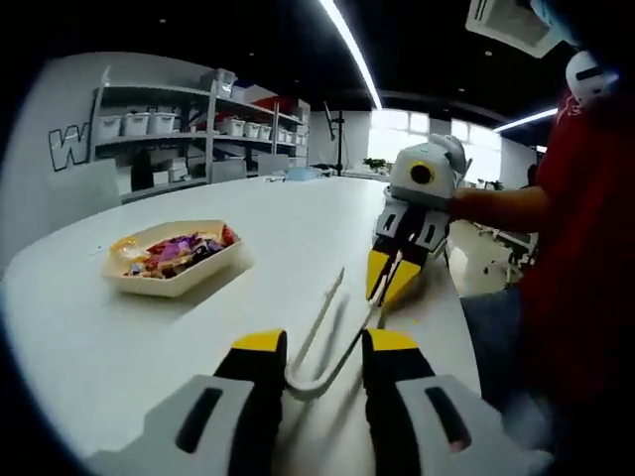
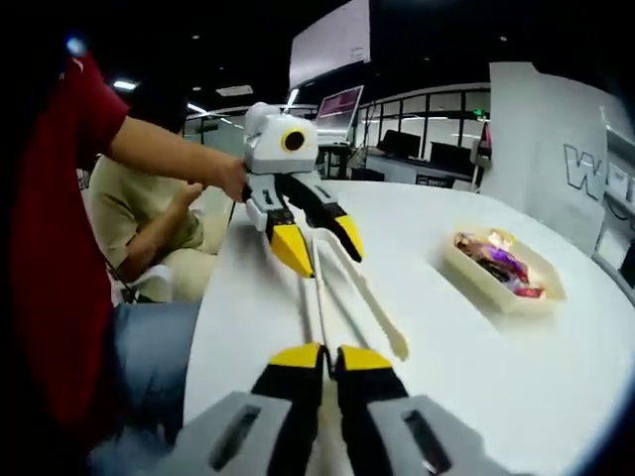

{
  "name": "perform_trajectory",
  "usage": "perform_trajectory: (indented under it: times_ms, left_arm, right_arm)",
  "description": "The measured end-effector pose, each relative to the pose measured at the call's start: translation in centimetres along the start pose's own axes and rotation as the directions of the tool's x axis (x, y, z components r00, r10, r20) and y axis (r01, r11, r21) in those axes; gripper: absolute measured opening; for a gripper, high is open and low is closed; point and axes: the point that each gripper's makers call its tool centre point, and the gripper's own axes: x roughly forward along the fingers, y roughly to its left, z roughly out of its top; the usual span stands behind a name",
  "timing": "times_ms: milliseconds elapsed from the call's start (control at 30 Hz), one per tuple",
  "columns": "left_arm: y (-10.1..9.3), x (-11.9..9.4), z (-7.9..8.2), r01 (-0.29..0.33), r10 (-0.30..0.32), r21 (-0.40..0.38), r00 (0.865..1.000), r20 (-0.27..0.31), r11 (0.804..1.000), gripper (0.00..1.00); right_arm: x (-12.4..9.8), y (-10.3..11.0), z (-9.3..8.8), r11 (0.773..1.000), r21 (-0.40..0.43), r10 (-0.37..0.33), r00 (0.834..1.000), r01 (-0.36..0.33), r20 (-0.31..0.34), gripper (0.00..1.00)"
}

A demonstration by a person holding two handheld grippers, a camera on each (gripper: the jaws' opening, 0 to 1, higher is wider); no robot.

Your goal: Place the target food into the container with the food tongs after gripping and lifting it, then release it inside without dropping or visibly crushing the food.

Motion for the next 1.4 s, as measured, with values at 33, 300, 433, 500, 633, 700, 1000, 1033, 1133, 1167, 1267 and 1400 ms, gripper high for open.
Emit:
perform_trajectory:
  times_ms: [33,300,433,500,633,700,1000,1033,1133,1167,1267,1400]
  left_arm:
    - [0.0,0.0,-0.3,-0.006,0.006,0.018,1.0,-0.016,1.0,0.27]
    - [1.1,0.2,-2.0,-0.069,0.074,0.06,0.993,-0.087,0.996,0.23]
    - [1.7,0.2,-2.1,-0.097,0.102,0.067,0.991,-0.081,0.993,0.24]
    - [1.9,0.2,-2.1,-0.103,0.109,0.068,0.991,-0.083,0.992,0.23]
    - [2.8,0.2,-1.8,-0.126,0.133,0.088,0.988,-0.078,0.988,0.25]
    - [2.9,0.4,-1.8,-0.122,0.129,0.087,0.988,-0.08,0.989,0.25]
    - [3.7,1.5,-1.2,-0.141,0.15,0.102,0.985,-0.083,0.985,0.25]
    - [3.8,1.6,-1.1,-0.141,0.149,0.098,0.985,-0.087,0.985,0.25]
    - [3.6,1.8,-1.0,-0.145,0.154,0.107,0.984,-0.086,0.984,0.25]
    - [3.6,1.8,-1.0,-0.146,0.155,0.107,0.984,-0.085,0.983,0.25]
    - [3.6,1.6,-1.0,-0.154,0.163,0.102,0.983,-0.083,0.983,0.25]
    - [3.8,1.4,-0.1,-0.174,0.179,0.083,0.983,-0.048,0.981,0.29]
  right_arm:
    - [0.1,-0.1,-0.1,1.0,0.002,-0.003,1.0,0.003,-0.002,0.0]
    - [0.0,-2.3,-1.0,0.991,0.089,-0.1,0.995,0.102,-0.021,0.02]
    - [-0.4,-2.7,-1.2,0.986,0.117,-0.118,0.993,0.117,-0.004,0.0]
    - [-0.6,-2.9,-1.3,0.983,0.129,-0.131,0.991,0.129,0.003,0.0]
    - [-0.6,-3.0,-1.1,0.982,0.137,-0.132,0.991,0.129,0.015,0.0]
    - [-0.5,-3.1,-1.1,0.982,0.127,-0.143,0.99,0.14,0.014,0.01]
    - [-0.7,-4.6,-1.3,0.967,0.162,-0.2,0.98,0.197,0.002,0.0]
    - [-0.7,-4.7,-1.3,0.966,0.16,-0.205,0.979,0.203,-0.001,0.0]
    - [-0.8,-4.7,-1.4,0.965,0.158,-0.213,0.977,0.211,-0.002,0.01]
    - [-0.8,-4.7,-1.4,0.964,0.158,-0.215,0.977,0.213,-0.002,0.02]
    - [-0.7,-4.7,-1.3,0.963,0.166,-0.217,0.976,0.213,0.004,0.05]
    - [-0.6,-4.5,-1.1,0.964,0.153,-0.219,0.976,0.216,0.004,0.12]
